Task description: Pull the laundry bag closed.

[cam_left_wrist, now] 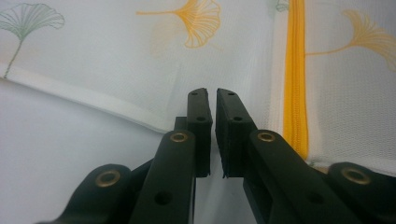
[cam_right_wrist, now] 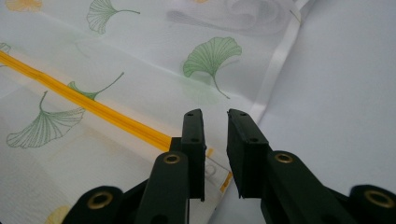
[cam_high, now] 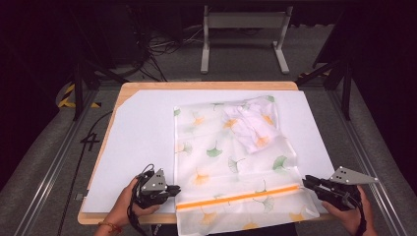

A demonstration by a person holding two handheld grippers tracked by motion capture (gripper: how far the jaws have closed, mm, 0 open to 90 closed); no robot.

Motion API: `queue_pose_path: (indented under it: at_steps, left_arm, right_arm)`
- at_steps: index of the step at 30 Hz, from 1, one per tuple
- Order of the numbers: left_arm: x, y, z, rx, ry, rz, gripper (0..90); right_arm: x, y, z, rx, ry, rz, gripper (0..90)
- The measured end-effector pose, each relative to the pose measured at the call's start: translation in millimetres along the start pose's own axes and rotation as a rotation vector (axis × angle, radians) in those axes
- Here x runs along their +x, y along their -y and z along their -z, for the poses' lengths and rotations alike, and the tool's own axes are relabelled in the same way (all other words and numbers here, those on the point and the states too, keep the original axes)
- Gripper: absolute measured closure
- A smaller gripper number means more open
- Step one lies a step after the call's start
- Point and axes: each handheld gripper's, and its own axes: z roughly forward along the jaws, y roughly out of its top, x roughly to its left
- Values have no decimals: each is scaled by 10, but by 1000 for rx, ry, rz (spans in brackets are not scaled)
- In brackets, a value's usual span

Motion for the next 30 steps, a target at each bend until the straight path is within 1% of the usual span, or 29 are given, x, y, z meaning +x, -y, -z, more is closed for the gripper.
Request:
queue_pose_path:
  at_steps: [2,3,4,5,6,8,10,11,12,13,14,15,18,19,20,21,22,23,24,25,26,27,28,29,30]
  left_arm:
    - [17,0,25,-12,-21,10,819]
    - [28,3,45,-13,-53,25,805]
    - [28,3,45,-13,-53,25,785]
    - [44,11,59,-15,-72,29,769]
    - [50,14,64,-14,-92,34,743]
    - [66,22,78,-16,-117,36,704]
    - [77,27,93,-18,-151,44,644]
    - [88,31,100,-26,-158,54,603]
    - [88,31,100,-26,-158,54,572]
    - [106,45,120,-31,-176,64,568]
    - [115,51,124,-27,-192,58,553]
    - [125,59,128,-22,-210,69,514]
    - [153,78,154,-32,-214,75,478]
    - [175,90,179,-41,-231,96,453]
    - [175,90,179,-41,-231,96,442]
    - [197,107,208,-53,-250,104,433]
    - [197,107,208,-53,-250,104,408]
    - [211,115,220,-55,-270,119,408]
    - [226,125,232,-61,-270,131,366]
    - [234,134,243,-66,-273,135,345]
    - [251,144,256,-70,-289,140,323]
    - [271,158,271,-73,-302,159,259]
    - [282,168,280,-75,-308,170,259]
    - [316,191,303,-76,-327,181,211]
    - [330,205,317,-82,-328,186,203]
  right_arm:
    - [-17,-34,-4,-6,5,7,715]
    - [-17,-41,-7,-7,2,14,701]
    - [-17,-41,-7,-7,2,14,701]
    - [-10,-58,-9,-20,14,34,664]
    - [-10,-67,-10,-25,16,34,645]
    - [-18,-85,-13,-31,27,39,614]
    - [-25,-100,-18,-33,45,55,569]
    - [-31,-107,-20,-35,49,58,551]
    - [-39,-112,-22,-40,55,57,530]
    - [-47,-117,-26,-44,66,60,497]
    - [-56,-120,-30,-47,79,61,474]
    - [-66,-122,-33,-52,86,65,461]
    - [-97,-128,-39,-64,103,70,425]
    - [-109,-133,-43,-68,103,75,414]
    - [-109,-133,-43,-68,103,75,414]
    - [-128,-143,-54,-69,118,80,396]
    - [-128,-143,-54,-69,118,80,396]
    - [-139,-149,-63,-70,124,87,386]
    - [-151,-153,-75,-72,122,89,374]
    - [-162,-156,-85,-73,127,91,361]
    - [-169,-157,-93,-73,130,91,345]
    - [-198,-161,-116,-74,133,98,320]
    - [-198,-161,-116,-74,133,98,320]
    - [-221,-164,-130,-73,147,106,289]
    - [-233,-165,-132,-78,144,106,273]
